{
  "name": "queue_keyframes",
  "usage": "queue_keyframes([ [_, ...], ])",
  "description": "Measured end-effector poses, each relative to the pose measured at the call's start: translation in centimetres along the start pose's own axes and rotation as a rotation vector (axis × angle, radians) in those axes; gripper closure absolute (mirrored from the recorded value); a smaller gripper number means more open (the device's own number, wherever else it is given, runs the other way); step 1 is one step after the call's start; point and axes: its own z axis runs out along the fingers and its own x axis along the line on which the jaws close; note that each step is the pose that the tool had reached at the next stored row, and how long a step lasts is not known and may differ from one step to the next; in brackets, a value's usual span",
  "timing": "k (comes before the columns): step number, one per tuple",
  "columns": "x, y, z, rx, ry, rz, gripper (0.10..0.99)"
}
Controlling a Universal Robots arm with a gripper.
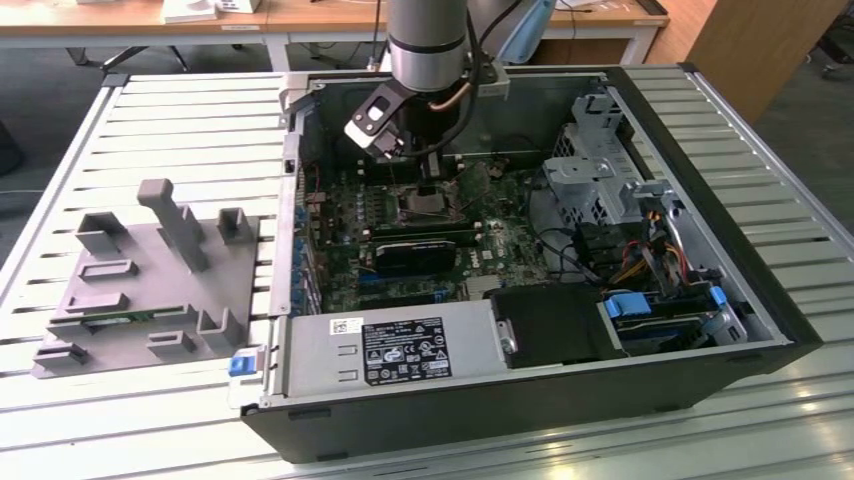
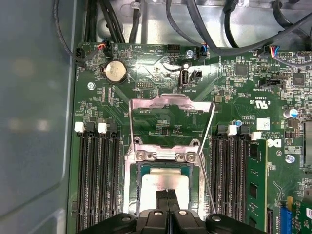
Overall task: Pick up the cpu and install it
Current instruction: 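Close the cpu cover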
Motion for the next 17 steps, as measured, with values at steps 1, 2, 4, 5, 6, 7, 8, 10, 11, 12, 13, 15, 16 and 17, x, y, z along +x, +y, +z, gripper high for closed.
queue_keyframes([
  [1, 0.00, 0.00, -0.03, 0.000, -0.0001, 0.000, 0.980],
  [2, 0.00, 0.00, -0.06, 0.000, -0.0002, 0.000, 0.980],
  [4, 0.00, 0.00, -0.08, 0.000, 0.0001, 0.000, 0.980],
  [5, 0.00, 0.00, -0.09, 0.000, -0.0002, 0.000, 0.980],
  [6, 0.00, 0.00, -0.09, 0.000, -0.0001, 0.000, 0.980],
  [7, 0.00, 0.00, -0.11, 0.000, -0.0002, 0.000, 0.980],
  [8, -0.01, 0.00, -0.14, 0.000, -0.0005, 0.000, 0.980],
  [10, -0.01, 0.01, -0.19, 0.000, -0.0003, 0.000, 0.980],
  [11, 0.00, 0.01, -0.24, 0.000, -0.0001, 0.000, 0.980],
  [12, 0.00, 0.01, -0.28, 0.000, -0.0001, 0.000, 0.980],
  [13, 0.00, 0.01, -0.30, 0.000, -0.0001, 0.000, 0.980],
  [15, 0.00, 0.02, -0.33, 0.000, -0.0001, 0.000, 0.980],
  [16, 0.00, 0.02, -0.35, 0.000, -0.0001, 0.000, 0.980],
  [17, 0.00, 0.02, -0.37, 0.000, -0.0002, 0.000, 0.980],
])
